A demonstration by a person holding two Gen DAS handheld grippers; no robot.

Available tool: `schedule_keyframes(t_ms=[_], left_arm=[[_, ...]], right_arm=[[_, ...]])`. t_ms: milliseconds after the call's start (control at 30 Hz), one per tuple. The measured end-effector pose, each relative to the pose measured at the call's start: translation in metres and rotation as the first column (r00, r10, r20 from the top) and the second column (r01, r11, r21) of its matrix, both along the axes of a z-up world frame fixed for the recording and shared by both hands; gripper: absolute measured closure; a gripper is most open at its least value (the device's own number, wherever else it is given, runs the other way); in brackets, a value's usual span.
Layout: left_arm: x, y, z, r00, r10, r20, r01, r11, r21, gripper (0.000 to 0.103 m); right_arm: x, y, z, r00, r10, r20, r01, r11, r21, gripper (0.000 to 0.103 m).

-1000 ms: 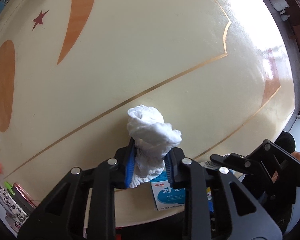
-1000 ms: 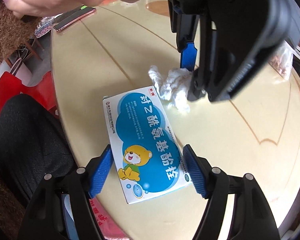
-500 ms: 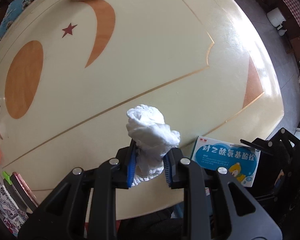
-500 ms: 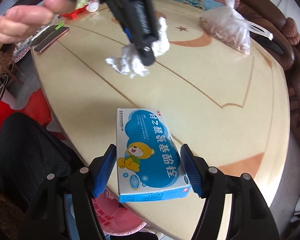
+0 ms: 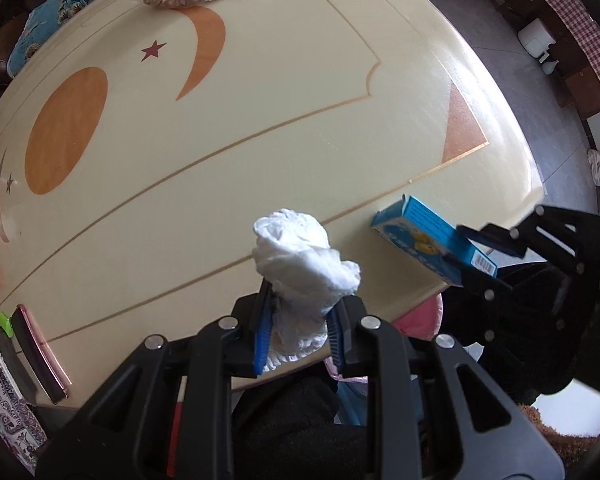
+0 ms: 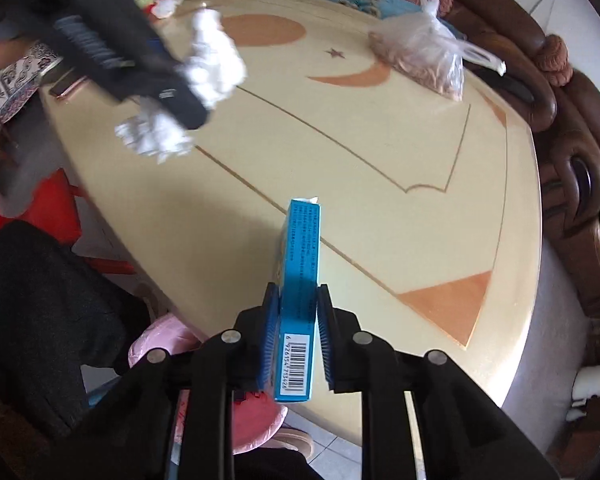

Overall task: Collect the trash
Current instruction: 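Carry the tissue and medicine box with both tools over the pink bin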

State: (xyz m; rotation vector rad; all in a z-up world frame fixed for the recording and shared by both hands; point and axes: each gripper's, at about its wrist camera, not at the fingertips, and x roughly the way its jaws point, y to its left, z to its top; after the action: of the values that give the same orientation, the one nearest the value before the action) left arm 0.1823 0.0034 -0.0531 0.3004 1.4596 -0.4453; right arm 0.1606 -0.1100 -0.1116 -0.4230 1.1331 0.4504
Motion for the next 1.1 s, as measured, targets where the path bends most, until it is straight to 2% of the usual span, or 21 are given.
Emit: schedule_keyframes(t_ms=[67, 133, 167, 267, 467, 633, 800, 1100], left_arm=[[0.0, -0.008, 0.0, 1.0, 0.0, 0.002, 0.0, 1.0, 0.007, 0.079], [0.011, 0.002, -0.021, 1.0, -0.01, -0.006, 0.01, 1.0, 0.005, 0.079], [0.008, 0.002, -0.021, 1.0, -0.014, -0.001, 0.014, 1.0, 0.011, 0.079], [0.004, 0.002, -0.02, 1.0, -0.026, 0.003, 0.026, 1.0, 0.015, 0.079], [0.0, 0.004, -0.017, 1.0, -0.013, -0.005, 0.013, 1.0, 0.015, 0.079], [-0.009, 0.003, -0.011, 1.0, -0.01, 0.024, 0.01, 1.0, 0.006, 0.079], [-0.038, -0.001, -0.001, 0.998, -0.017, 0.056, 0.017, 1.0, 0.001, 0.079], [-0.091, -0.005, 0.003, 0.995, 0.003, 0.105, 0.002, 0.999, -0.046, 0.079]], right_arm=[[0.008, 0.0, -0.006, 1.0, -0.009, -0.017, 0.009, 1.0, -0.029, 0.079], [0.012, -0.004, -0.011, 0.998, -0.028, -0.055, 0.029, 1.0, 0.005, 0.079], [0.011, -0.002, -0.013, 0.996, -0.022, -0.082, 0.023, 1.0, 0.008, 0.08], [0.008, 0.002, -0.021, 0.997, -0.017, -0.075, 0.016, 1.0, -0.02, 0.081], [0.009, -0.004, -0.017, 0.994, -0.055, -0.094, 0.055, 0.998, 0.002, 0.083], [-0.012, -0.009, 0.018, 0.998, -0.064, -0.028, 0.064, 0.998, 0.011, 0.083], [-0.04, -0.012, 0.056, 0.995, -0.085, 0.045, 0.084, 0.996, 0.027, 0.083], [-0.094, -0.016, 0.095, 0.984, -0.133, 0.119, 0.13, 0.991, 0.034, 0.083]])
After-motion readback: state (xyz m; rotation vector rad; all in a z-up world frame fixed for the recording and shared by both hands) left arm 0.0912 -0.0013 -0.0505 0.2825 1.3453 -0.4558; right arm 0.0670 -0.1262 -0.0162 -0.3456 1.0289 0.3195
